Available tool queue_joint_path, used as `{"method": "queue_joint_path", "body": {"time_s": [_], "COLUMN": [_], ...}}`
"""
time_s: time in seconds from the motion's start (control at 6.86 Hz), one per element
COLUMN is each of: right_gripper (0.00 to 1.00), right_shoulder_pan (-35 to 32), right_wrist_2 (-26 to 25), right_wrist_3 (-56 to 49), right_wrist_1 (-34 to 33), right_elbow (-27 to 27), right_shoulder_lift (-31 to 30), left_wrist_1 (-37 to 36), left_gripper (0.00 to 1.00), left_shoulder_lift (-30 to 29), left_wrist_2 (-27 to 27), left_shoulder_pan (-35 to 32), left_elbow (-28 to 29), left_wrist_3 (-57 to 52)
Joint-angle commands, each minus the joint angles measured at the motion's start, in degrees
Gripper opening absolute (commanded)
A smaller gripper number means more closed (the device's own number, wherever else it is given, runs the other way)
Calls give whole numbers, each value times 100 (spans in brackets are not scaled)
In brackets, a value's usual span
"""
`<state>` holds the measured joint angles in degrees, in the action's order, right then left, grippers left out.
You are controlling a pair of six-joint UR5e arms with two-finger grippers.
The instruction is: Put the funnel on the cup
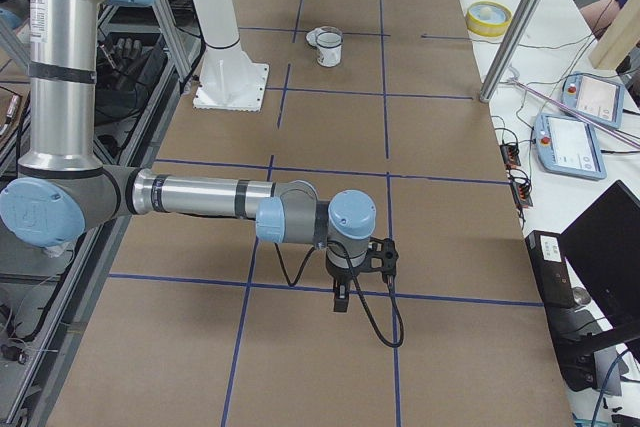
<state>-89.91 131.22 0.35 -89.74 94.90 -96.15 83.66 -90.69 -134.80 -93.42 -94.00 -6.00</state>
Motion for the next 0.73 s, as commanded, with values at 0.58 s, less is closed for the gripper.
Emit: {"method": "queue_joint_path", "body": {"time_s": [0.58], "right_gripper": [100], "right_shoulder_pan": [0], "right_wrist_2": [0], "right_wrist_3": [0], "right_wrist_1": [0], "right_elbow": [2], "right_shoulder_lift": [0], "left_wrist_1": [-7], "left_gripper": [100], "left_shoulder_lift": [16], "left_wrist_2": [15], "left_shoulder_pan": [-18], "left_elbow": [-66], "left_wrist_3": [-24]}}
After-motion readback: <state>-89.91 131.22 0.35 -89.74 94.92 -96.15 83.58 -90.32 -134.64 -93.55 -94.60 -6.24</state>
